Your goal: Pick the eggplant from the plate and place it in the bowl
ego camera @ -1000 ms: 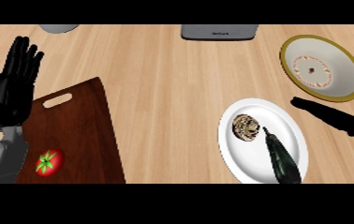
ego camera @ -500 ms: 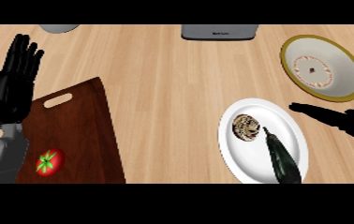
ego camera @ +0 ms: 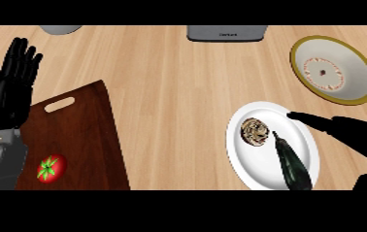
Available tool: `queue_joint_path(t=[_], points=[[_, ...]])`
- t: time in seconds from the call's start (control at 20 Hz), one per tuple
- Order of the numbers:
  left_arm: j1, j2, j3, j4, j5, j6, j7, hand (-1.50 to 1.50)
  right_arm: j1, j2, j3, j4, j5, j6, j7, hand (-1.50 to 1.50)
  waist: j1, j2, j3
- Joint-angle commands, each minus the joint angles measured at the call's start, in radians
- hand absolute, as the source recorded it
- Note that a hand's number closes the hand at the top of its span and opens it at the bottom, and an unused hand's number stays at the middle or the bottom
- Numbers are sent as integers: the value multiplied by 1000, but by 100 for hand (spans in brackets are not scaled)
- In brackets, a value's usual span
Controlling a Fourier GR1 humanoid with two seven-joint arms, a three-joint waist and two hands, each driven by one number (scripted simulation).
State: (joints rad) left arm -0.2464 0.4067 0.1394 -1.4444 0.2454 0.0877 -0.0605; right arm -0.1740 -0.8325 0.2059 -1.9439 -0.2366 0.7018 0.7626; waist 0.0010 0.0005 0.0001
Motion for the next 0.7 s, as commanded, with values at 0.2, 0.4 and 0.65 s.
queue_joint_path(t=[0.2,0.4,0.65], points=[[15,-55,-32,-75,-46,28,33,0,89,111,20,168,315,52,-226,-150,2,1,1],[0,-17,36,-6,-35,-33,17,0,183,128,-35,51,335,67,-223,-150,-9,-1,0],[44,-38,39,-75,-46,-46,34,0,85,220,-47,195,430,94,-328,-150,1,-1,0]])
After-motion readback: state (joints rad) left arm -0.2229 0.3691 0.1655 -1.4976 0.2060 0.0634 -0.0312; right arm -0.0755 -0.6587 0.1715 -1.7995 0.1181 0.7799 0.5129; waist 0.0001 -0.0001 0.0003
